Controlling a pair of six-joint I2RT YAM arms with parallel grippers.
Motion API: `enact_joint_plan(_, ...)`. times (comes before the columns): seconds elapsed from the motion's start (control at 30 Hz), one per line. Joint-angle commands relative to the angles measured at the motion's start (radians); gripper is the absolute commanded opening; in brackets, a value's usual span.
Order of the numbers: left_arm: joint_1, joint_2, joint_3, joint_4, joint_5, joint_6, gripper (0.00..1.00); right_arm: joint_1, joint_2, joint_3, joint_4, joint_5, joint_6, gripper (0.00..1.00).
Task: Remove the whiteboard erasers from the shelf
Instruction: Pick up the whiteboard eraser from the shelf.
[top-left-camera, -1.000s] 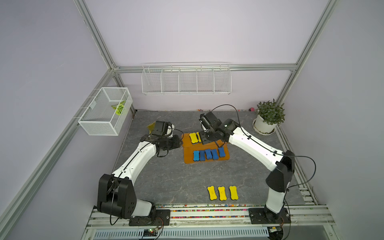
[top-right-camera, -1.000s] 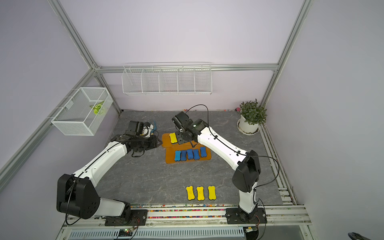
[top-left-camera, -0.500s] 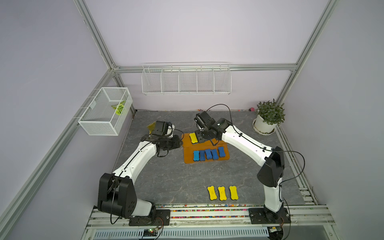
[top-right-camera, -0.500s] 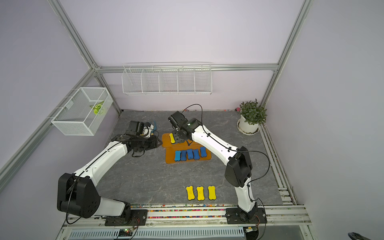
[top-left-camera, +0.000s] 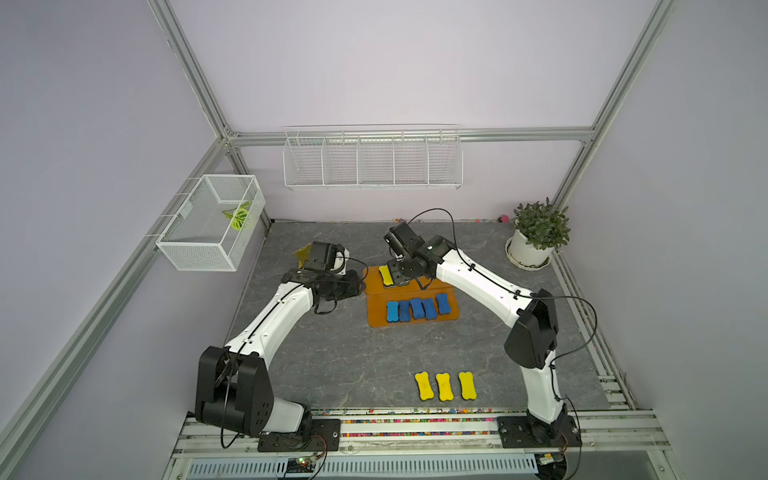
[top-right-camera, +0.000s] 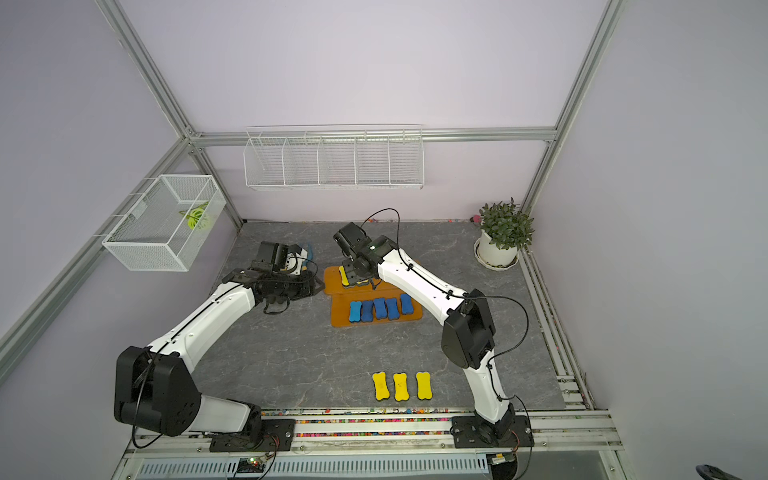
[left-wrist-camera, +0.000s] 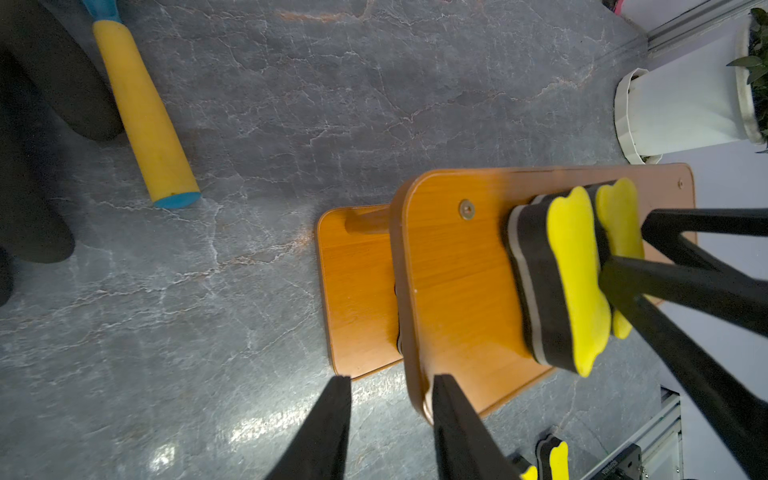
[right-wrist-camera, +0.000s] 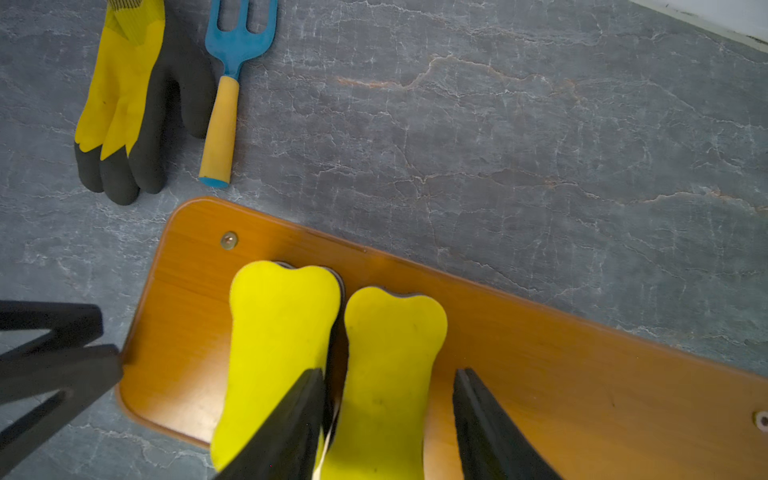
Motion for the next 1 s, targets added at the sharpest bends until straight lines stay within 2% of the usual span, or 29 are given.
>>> enact_joint_plan(0.0, 0.005, 0.010, 0.003, 0.000, -0.010, 0.013, 0.38, -0.009, 0.019, 0.007, -0.014, 0.023, 0.012, 0.55)
enact_joint_plan(0.97, 0.014, -0.002, -0.006, 0.005, -0.006, 0.010, 0.39, -0.012, -0.060, -0.033, 0.011, -0.036, 0.033, 0.55)
